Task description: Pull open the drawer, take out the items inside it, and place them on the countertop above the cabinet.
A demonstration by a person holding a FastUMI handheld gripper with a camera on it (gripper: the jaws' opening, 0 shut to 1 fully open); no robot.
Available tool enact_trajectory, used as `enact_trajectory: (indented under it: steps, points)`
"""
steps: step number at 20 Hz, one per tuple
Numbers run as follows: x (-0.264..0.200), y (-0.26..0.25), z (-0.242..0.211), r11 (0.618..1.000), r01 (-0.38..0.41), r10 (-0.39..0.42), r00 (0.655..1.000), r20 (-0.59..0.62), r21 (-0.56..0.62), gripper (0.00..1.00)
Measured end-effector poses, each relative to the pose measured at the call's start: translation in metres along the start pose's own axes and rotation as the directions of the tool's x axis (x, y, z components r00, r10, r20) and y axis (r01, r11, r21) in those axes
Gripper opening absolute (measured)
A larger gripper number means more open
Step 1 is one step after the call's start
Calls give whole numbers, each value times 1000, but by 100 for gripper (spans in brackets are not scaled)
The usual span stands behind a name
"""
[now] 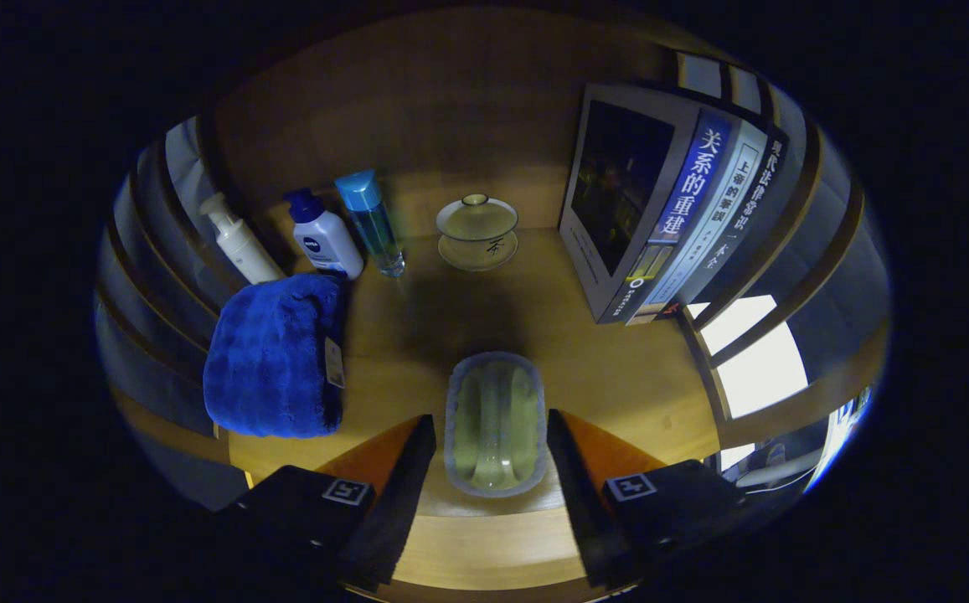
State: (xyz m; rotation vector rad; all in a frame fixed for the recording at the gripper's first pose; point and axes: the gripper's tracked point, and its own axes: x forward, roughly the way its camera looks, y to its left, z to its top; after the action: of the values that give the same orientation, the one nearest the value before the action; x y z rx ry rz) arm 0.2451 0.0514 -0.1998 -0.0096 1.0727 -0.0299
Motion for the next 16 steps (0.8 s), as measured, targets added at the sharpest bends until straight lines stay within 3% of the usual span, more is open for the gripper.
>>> enact_trajectory:
  steps: [4, 11, 16]
  points:
    - [-12, 9, -14, 998, -34, 31, 998, 63, 46, 99]
    - [-54, 8, -50, 993, -63, 34, 963, 269, 102, 100]
    - [-116, -5, -86, 991, -82, 28, 897, 442, 104, 99]
